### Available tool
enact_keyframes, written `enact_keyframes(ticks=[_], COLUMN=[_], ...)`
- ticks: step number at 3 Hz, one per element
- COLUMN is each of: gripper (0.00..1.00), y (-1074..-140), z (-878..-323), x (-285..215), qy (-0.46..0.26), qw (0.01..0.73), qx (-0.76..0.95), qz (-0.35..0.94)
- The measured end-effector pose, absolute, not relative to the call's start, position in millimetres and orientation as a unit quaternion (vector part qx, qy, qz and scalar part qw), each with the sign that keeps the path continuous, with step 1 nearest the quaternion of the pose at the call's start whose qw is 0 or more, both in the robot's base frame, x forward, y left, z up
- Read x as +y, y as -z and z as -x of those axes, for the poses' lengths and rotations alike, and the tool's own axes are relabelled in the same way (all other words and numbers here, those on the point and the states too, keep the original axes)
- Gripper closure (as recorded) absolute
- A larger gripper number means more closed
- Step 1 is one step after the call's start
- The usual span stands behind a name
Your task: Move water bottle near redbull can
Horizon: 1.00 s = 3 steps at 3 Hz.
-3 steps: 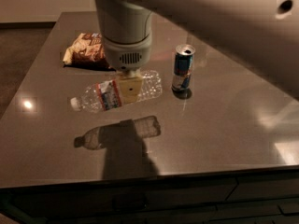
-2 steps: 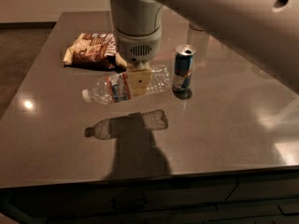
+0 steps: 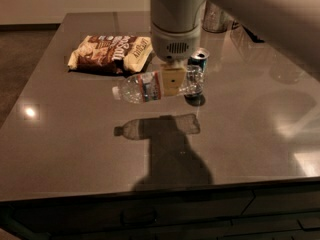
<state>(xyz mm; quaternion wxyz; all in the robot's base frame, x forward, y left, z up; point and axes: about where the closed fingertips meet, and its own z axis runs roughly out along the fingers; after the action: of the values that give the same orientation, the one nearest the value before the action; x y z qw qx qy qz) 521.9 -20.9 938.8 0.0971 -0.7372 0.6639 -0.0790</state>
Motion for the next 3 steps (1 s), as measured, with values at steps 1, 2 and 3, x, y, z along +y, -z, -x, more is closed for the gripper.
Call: enact_keyframes(ticks=[1, 2, 3], gripper=[1.0, 1.0, 1.0], y=[-934, -926, -918], z=[-511, -505, -509], x=[-46, -69, -82], qy=[0.078, 0.076, 0.072], qw=[0.106, 0.107, 0.102], qx=[0.679, 0.696, 0.707], qz=[0.722, 0.706, 0.696])
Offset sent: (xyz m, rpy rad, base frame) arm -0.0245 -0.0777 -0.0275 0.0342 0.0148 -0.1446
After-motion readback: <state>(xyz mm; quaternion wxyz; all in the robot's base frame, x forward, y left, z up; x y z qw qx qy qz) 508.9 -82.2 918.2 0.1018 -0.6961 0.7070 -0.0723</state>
